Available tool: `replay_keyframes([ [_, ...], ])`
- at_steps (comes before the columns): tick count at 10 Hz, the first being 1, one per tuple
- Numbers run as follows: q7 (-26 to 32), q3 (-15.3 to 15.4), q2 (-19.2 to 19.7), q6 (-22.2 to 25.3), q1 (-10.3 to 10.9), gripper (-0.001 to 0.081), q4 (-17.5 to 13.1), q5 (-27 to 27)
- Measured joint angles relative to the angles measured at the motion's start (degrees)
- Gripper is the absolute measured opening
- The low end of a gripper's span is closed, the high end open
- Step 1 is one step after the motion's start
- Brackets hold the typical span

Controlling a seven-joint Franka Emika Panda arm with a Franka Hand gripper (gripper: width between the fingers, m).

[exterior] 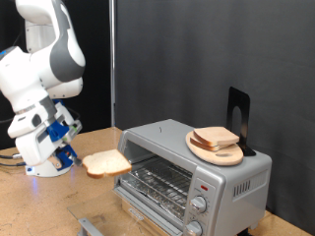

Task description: Make a piece of toast with the oven

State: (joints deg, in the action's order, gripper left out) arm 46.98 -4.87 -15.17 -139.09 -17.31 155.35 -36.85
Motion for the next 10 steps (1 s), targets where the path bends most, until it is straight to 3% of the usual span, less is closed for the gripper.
replay_keyframes([
  [4,3.59,-0.02,4.85,-1.59,0.01,0.0391,-1.21,-2.07],
  [7,2.88,0.4,4.92,-1.3,0.02,0.0391,-0.93,0.23],
  [10,1.47,3.0,5.9,-2.04,0.51,0.0391,-1.3,2.18],
])
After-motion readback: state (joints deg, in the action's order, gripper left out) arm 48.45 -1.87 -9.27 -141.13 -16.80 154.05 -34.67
